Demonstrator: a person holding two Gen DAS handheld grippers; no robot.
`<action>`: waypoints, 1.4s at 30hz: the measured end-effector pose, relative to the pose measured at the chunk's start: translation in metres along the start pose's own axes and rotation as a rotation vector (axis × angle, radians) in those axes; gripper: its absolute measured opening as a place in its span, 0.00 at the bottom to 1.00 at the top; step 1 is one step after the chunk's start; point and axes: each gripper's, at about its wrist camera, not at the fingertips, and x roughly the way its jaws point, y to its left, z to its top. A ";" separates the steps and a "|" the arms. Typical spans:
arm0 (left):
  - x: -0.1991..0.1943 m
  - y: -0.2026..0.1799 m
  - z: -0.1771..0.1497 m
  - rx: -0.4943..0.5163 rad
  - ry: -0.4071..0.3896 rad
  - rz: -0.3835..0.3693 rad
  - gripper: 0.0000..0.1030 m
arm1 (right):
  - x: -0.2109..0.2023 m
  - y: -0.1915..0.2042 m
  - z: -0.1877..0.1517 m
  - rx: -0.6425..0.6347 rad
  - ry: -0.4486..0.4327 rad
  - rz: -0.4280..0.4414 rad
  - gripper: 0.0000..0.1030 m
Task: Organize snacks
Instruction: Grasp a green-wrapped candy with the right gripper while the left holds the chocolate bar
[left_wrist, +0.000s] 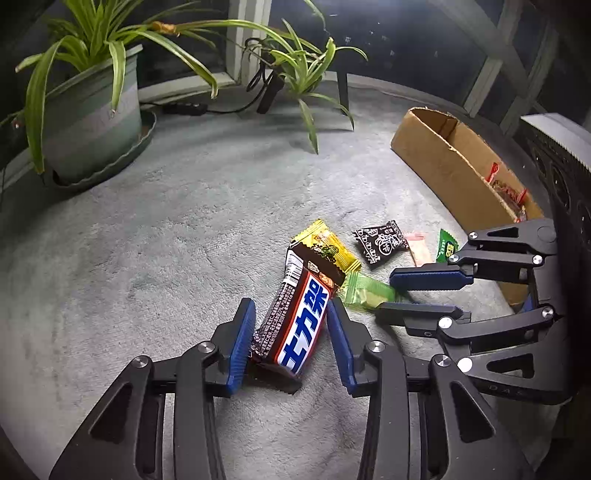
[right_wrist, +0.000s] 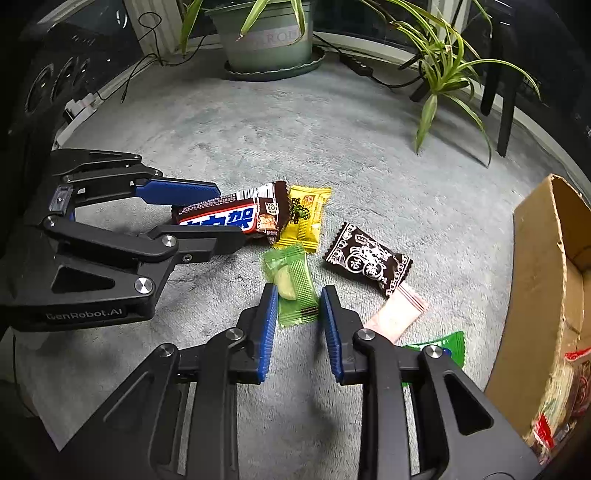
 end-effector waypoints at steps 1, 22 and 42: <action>0.000 -0.001 0.000 0.006 -0.003 0.003 0.33 | -0.001 0.000 -0.001 0.004 0.000 0.002 0.24; -0.015 0.012 -0.017 -0.091 -0.023 -0.010 0.27 | -0.004 -0.004 -0.004 0.035 -0.005 0.030 0.33; -0.027 0.008 -0.019 -0.112 -0.047 -0.014 0.27 | -0.013 -0.009 -0.004 0.052 -0.031 -0.003 0.05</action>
